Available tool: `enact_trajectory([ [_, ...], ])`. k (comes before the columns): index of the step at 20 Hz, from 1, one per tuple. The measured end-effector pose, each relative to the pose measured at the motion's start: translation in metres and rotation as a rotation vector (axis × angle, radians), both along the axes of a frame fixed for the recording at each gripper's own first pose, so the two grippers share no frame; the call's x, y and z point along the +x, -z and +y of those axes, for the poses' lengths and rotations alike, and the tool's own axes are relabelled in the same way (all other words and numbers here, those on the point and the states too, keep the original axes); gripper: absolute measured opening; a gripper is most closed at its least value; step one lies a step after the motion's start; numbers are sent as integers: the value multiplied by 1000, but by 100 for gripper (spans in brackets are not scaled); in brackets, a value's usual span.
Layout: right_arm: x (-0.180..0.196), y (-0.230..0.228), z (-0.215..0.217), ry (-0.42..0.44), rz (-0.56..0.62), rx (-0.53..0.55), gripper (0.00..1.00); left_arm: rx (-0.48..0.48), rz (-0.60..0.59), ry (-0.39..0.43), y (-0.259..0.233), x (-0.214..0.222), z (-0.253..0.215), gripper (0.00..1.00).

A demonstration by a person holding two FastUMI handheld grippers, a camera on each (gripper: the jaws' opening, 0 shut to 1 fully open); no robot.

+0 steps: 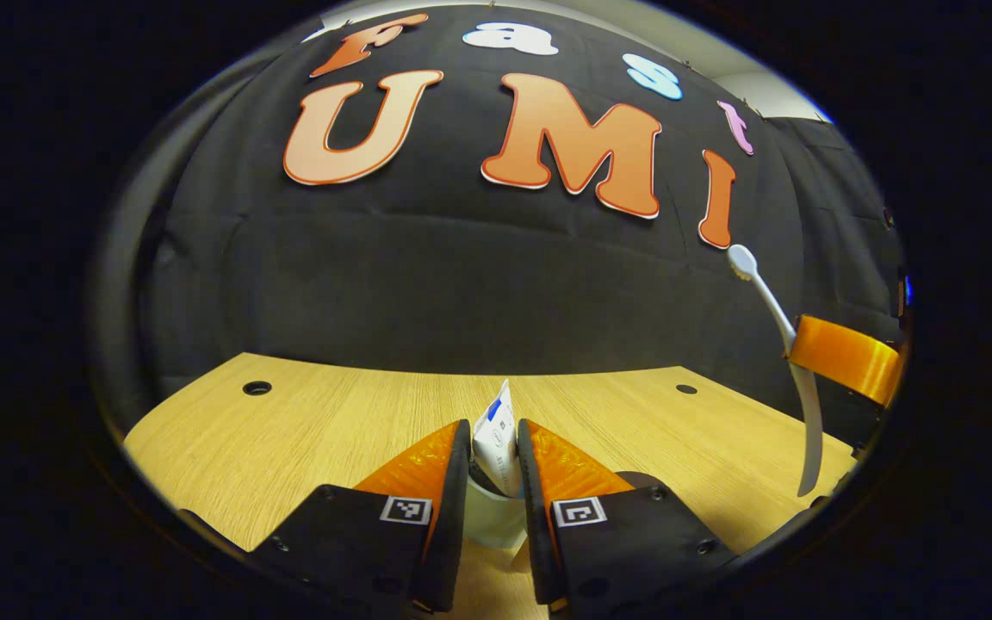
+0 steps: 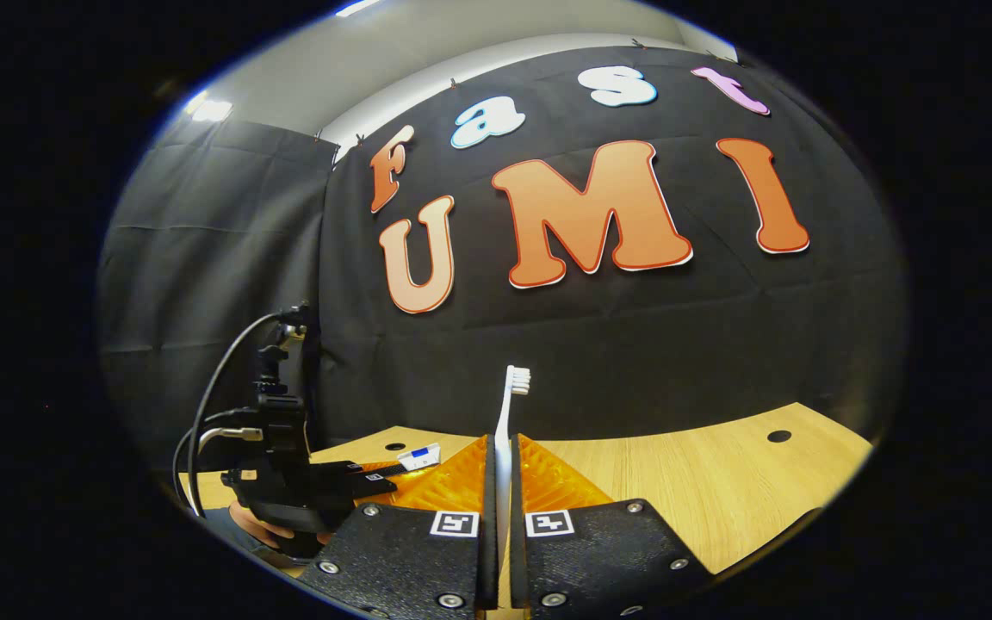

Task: Put the toothbrush and toothpaste on the desktop into the cup, then pick up the cup and place it on the coaster on the desktop.

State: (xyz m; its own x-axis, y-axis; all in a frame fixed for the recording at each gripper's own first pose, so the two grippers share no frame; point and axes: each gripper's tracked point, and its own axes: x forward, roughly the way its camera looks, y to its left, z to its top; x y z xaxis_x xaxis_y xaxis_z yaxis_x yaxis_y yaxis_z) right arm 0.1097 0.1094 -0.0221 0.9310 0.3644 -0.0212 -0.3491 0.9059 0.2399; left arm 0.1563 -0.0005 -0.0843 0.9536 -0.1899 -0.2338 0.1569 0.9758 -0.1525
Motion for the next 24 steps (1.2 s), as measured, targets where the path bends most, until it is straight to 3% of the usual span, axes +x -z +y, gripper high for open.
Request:
enact_trajectory([
  [2, 5, -2, 6, -4, -15, 13, 6, 8, -14, -9, -8, -6, 6, 38],
  [4, 11, -8, 10, -5, -37, 29, 6, 3, -26, -16, -11, -11, 11, 54],
  [12, 35, -10, 37, -24, -122, 111, 6, 23, -47, -57, -18, -21, 33, 81],
  [14, 42, -14, 40, -12, -152, 127, 6, 11, -26, -56, -15, -22, 32, 93],
  [24, 89, -10, 63, 32, -234, 193, 5, 3, -12, -132, -18, -26, 57, 92],
])
